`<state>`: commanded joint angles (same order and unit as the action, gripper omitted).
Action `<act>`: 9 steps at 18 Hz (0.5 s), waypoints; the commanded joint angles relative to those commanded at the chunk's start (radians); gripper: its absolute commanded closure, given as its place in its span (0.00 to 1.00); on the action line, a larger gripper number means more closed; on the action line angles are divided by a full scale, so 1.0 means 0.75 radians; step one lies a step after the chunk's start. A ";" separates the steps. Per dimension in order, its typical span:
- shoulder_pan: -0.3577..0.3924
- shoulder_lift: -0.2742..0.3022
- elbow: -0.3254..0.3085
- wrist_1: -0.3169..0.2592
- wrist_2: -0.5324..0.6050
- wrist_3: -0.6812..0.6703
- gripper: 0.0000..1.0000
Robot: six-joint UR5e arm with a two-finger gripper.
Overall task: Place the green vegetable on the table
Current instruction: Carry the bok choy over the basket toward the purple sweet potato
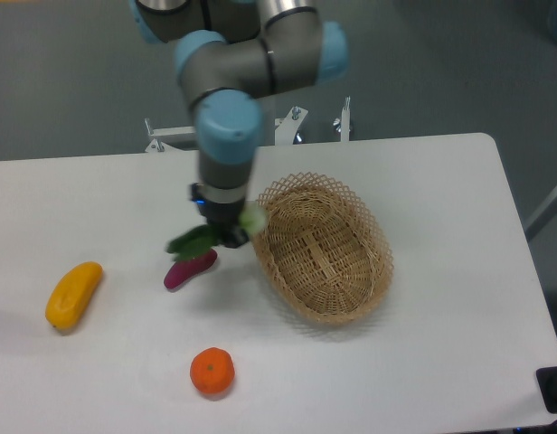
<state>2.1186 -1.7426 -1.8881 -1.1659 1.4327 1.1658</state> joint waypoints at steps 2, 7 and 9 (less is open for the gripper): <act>-0.025 0.008 -0.045 0.020 -0.055 0.002 0.85; -0.106 0.014 -0.145 0.069 -0.090 0.002 0.65; -0.121 0.008 -0.162 0.100 -0.088 0.004 0.42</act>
<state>2.0280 -1.7364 -2.0094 -1.0907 1.3668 1.1689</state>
